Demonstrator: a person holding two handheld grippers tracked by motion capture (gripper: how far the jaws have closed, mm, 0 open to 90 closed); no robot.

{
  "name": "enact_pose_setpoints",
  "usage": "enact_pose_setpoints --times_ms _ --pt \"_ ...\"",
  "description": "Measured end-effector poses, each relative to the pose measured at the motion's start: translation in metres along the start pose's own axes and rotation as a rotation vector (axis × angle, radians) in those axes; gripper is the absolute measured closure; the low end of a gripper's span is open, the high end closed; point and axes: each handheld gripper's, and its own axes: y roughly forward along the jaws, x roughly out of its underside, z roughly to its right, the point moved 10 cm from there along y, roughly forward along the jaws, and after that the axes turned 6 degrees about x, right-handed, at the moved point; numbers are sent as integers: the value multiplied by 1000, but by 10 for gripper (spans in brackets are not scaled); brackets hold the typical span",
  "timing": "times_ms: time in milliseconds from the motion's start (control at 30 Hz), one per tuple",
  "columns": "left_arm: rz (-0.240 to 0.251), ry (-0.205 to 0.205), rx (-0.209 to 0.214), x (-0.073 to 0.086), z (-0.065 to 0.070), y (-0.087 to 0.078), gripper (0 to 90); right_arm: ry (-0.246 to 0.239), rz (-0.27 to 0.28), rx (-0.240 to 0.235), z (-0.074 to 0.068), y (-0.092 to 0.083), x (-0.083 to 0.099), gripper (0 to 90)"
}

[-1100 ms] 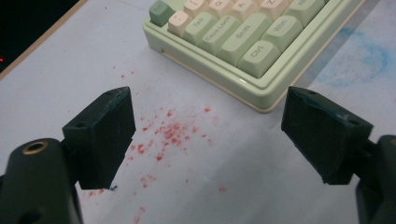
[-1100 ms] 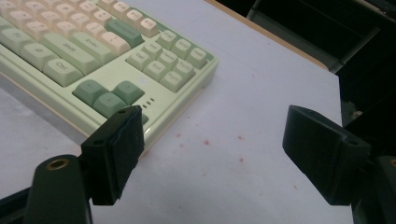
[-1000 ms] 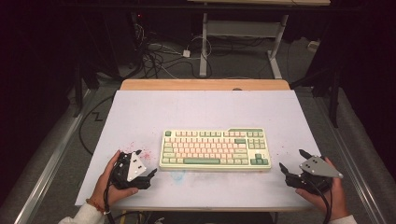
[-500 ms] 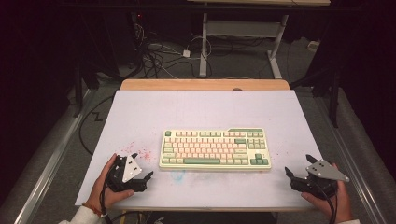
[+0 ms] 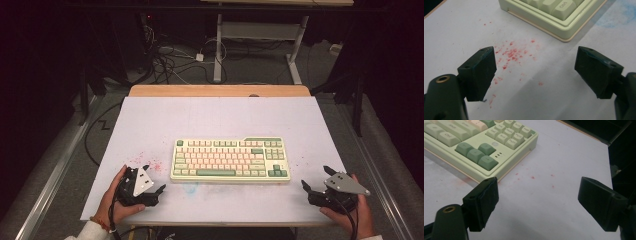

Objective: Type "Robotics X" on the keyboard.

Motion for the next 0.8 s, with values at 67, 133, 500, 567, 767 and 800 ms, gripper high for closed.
enact_pose_setpoints --times_ms 67,133,500,567,767,800 --pt "3 1 -2 1 0 -1 163 -8 -1 0 -1 0 0 169" --pt "7 -3 -2 1 0 -2 164 -18 1 3 -2 0 -1 169" --pt "4 0 -1 -1 1 -1 164 -25 -1 0 -5 0 -2 169" --pt "7 3 -2 -1 1 -1 164 -25 5 3 -5 0 -2 169" --pt "6 2 -3 -1 1 -1 164 -27 2 -1 -6 -1 -3 169" --pt "5 2 -4 -1 1 -1 164 -28 2 -2 -6 -1 -3 169"
